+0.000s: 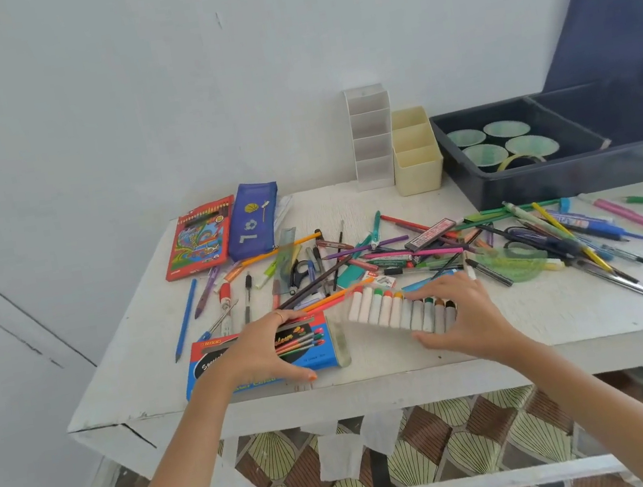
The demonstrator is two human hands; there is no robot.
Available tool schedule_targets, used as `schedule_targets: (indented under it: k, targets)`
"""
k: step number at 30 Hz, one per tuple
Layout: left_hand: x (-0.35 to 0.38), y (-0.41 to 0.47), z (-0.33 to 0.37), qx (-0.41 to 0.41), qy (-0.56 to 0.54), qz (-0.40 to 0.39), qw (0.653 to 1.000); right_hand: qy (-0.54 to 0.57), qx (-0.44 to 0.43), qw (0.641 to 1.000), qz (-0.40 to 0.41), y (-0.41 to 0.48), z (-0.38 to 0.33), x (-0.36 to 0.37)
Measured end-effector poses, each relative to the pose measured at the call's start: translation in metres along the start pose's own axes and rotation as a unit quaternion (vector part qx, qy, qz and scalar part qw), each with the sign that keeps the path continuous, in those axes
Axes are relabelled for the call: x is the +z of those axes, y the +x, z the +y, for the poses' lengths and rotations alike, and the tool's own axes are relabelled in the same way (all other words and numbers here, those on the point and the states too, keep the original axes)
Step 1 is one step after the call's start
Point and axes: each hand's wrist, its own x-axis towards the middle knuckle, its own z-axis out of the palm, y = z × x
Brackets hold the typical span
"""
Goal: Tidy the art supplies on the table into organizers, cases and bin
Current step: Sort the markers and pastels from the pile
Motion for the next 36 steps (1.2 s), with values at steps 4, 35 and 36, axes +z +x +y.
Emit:
schedule_targets:
  k: [4,35,36]
  targets:
    - [0.004,0.013,0.002,0.014,0.015,0.029,0.999,-0.03,-0.018,0.999,0.035,0.003,-0.006,0.003]
    - [0.035,0.032,0.031,0.08,0.041,-0.007,0.996,0.079,0.302,0.944,0.11,-0.019,-0.01,0.014]
    - [0.036,0.033,0.032,0.081,0.04,-0.003,0.996,0.091,0.307,0.94,0.114,-0.017,-0.013,0.014]
